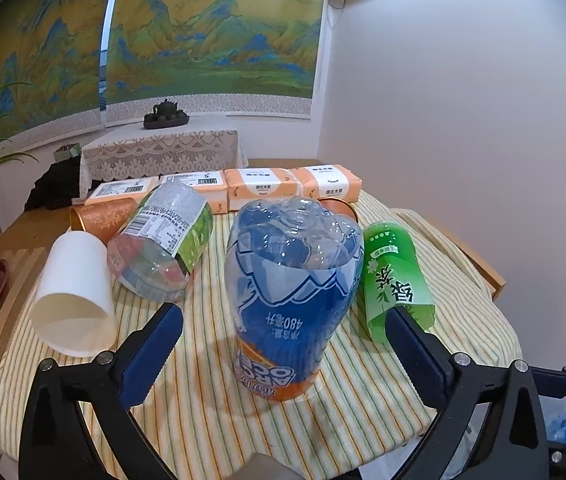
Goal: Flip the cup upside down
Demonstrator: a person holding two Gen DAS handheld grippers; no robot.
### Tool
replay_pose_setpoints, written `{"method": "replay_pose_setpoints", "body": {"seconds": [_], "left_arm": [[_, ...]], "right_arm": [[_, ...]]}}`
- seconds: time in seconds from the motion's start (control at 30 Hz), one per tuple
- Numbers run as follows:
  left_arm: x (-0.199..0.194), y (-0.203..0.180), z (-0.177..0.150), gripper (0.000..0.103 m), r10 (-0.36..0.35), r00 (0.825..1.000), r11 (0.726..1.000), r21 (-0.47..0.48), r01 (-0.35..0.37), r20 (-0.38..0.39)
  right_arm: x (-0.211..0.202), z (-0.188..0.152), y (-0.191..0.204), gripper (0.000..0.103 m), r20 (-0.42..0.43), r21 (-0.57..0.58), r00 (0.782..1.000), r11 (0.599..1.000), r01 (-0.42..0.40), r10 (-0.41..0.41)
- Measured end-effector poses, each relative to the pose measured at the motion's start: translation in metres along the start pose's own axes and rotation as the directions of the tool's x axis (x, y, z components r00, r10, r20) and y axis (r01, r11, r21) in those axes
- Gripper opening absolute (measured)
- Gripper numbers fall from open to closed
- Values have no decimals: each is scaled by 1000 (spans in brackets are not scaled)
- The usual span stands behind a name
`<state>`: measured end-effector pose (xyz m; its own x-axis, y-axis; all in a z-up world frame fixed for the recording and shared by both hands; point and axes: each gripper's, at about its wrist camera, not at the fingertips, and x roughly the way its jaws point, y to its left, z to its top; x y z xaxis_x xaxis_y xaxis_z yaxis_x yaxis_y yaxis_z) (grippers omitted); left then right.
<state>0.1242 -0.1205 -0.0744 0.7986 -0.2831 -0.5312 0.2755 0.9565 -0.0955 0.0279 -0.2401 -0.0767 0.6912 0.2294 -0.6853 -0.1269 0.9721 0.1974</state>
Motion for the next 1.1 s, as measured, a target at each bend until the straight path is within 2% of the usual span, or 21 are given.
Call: {"method": "replay_pose_setpoints", "body": {"seconds": [0.37,0.57,0.63,0.8,1.1], "left_arm": [[-48,9,-9,103,17,999,1000,-16,-16,31],[-81,26,-20,103,81,997,994,-72,-82,-10],[-92,30,-23,103,106,994,992,-70,-105,-3],[-126,42,-31,103,207,977,975,-87,-202,46],[-173,52,-33,103,283,951,956,-115,-270,126]], "right_arm": [[-13,0,2,64,50,11,998,1000,24,-25],[-17,3,13,64,103,4,994,999,47,-47],[-17,4,17,65,123,2,991,999,52,-52],[-17,4,28,71,175,4,981,997,79,-79],[-24,-5,47,77,230,-33,967,992,120,-109]]}}
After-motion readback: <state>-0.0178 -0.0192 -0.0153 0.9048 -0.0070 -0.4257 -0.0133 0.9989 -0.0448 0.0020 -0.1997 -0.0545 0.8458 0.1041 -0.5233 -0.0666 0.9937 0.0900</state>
